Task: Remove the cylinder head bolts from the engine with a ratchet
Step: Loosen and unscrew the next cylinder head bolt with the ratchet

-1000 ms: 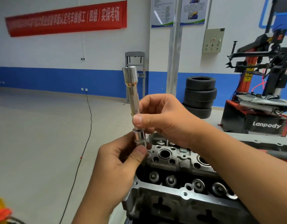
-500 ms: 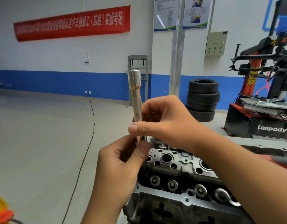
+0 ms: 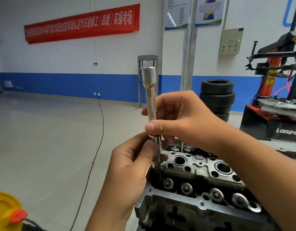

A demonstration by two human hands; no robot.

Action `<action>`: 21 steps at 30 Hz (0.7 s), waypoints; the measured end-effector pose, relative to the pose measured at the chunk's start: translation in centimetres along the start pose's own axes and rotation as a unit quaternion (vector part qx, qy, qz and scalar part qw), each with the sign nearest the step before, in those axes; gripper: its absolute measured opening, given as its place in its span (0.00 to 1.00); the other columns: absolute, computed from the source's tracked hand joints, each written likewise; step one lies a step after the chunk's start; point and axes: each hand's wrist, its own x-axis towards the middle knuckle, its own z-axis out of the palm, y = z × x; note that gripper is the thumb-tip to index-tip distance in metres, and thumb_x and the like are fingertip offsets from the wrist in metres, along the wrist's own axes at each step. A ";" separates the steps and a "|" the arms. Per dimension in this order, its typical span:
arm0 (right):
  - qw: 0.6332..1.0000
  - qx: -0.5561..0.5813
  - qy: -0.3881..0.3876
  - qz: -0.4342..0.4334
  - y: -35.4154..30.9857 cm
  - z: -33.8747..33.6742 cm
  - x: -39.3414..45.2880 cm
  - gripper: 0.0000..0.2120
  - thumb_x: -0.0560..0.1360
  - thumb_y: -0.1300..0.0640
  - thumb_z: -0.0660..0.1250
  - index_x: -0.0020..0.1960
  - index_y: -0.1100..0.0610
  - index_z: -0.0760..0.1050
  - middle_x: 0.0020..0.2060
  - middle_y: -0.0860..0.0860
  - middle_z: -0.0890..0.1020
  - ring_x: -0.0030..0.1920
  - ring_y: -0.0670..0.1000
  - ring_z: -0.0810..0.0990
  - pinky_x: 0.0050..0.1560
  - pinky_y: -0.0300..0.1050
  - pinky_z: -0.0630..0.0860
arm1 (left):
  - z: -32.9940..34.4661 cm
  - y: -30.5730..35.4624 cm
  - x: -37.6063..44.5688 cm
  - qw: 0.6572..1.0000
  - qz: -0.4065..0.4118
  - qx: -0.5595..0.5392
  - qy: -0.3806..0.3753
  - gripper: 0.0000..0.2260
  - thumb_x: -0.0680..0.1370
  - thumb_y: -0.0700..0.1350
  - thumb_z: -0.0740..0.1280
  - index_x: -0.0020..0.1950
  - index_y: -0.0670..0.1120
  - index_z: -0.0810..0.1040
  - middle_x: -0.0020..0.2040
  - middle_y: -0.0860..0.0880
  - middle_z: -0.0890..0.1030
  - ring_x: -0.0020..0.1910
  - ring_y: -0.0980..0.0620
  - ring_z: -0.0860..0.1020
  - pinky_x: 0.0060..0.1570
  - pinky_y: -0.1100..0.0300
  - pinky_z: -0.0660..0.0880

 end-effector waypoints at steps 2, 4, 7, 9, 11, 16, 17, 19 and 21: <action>1.000 0.016 -0.018 -0.001 0.1 0.1 -0.1 0.12 0.74 0.63 0.77 0.56 0.64 0.80 0.37 0.61 0.84 0.31 0.56 0.78 0.31 0.46 0.78 | -0.1 -0.1 0.0 1.000 0.002 0.001 0.009 0.11 0.76 0.50 0.68 0.56 0.58 0.86 0.51 0.50 0.88 0.45 0.46 0.87 0.47 0.63 0.82; 1.000 0.023 -0.016 0.000 0.1 0.2 -0.1 0.13 0.74 0.61 0.78 0.55 0.63 0.81 0.38 0.60 0.84 0.33 0.56 0.78 0.32 0.47 0.78 | 0.1 -0.1 0.1 0.998 0.014 0.002 0.060 0.11 0.70 0.48 0.73 0.51 0.56 0.87 0.46 0.51 0.88 0.40 0.49 0.87 0.42 0.66 0.81; 1.000 -0.025 0.014 0.002 0.0 0.4 0.0 0.15 0.69 0.54 0.81 0.47 0.63 0.82 0.38 0.61 0.84 0.34 0.56 0.79 0.34 0.50 0.78 | 0.2 -0.3 0.2 0.994 0.023 0.030 0.104 0.14 0.62 0.52 0.78 0.47 0.57 0.87 0.42 0.52 0.88 0.35 0.53 0.85 0.37 0.69 0.79; 1.000 -0.025 0.013 0.002 0.0 0.3 0.1 0.17 0.69 0.54 0.79 0.47 0.66 0.82 0.37 0.64 0.83 0.32 0.56 0.78 0.33 0.49 0.78 | 0.1 -0.3 0.2 0.996 0.013 0.036 0.082 0.12 0.68 0.57 0.76 0.50 0.59 0.87 0.45 0.52 0.88 0.42 0.53 0.86 0.42 0.66 0.81; 1.000 0.006 -0.002 0.006 -0.1 0.1 0.1 0.15 0.71 0.58 0.77 0.51 0.67 0.82 0.38 0.65 0.83 0.32 0.56 0.78 0.32 0.47 0.78 | -0.1 -0.4 0.1 1.000 -0.011 0.012 0.012 0.10 0.78 0.59 0.70 0.55 0.58 0.86 0.51 0.52 0.88 0.51 0.50 0.86 0.52 0.59 0.82; 0.998 0.041 -0.044 0.018 -0.3 0.0 -0.1 0.15 0.72 0.58 0.76 0.56 0.63 0.82 0.41 0.61 0.86 0.35 0.61 0.76 0.33 0.48 0.76 | 0.1 -0.4 0.2 0.999 0.010 0.011 0.043 0.12 0.70 0.51 0.74 0.53 0.56 0.86 0.46 0.50 0.88 0.44 0.50 0.87 0.45 0.64 0.81; 0.999 0.023 -0.034 0.017 -0.2 0.1 0.0 0.15 0.71 0.56 0.78 0.53 0.63 0.82 0.39 0.59 0.85 0.34 0.59 0.77 0.33 0.48 0.76 | 0.1 -0.4 0.2 0.998 0.015 0.016 0.065 0.14 0.65 0.52 0.77 0.50 0.56 0.86 0.44 0.50 0.88 0.41 0.51 0.87 0.42 0.65 0.81; 1.000 -0.021 -0.013 0.014 -0.2 0.3 0.0 0.16 0.69 0.53 0.79 0.47 0.64 0.82 0.36 0.61 0.83 0.33 0.55 0.78 0.33 0.47 0.76 | 0.2 -0.6 0.3 0.995 0.031 0.028 0.094 0.16 0.61 0.54 0.79 0.47 0.56 0.86 0.41 0.51 0.87 0.37 0.53 0.86 0.38 0.66 0.80; 0.999 -0.031 -0.007 0.010 -0.2 0.2 0.1 0.16 0.69 0.54 0.79 0.46 0.66 0.82 0.36 0.64 0.82 0.31 0.53 0.77 0.32 0.46 0.75 | 0.0 -0.7 0.3 0.993 0.049 0.044 0.100 0.11 0.68 0.55 0.80 0.49 0.58 0.87 0.43 0.52 0.88 0.41 0.53 0.86 0.42 0.64 0.81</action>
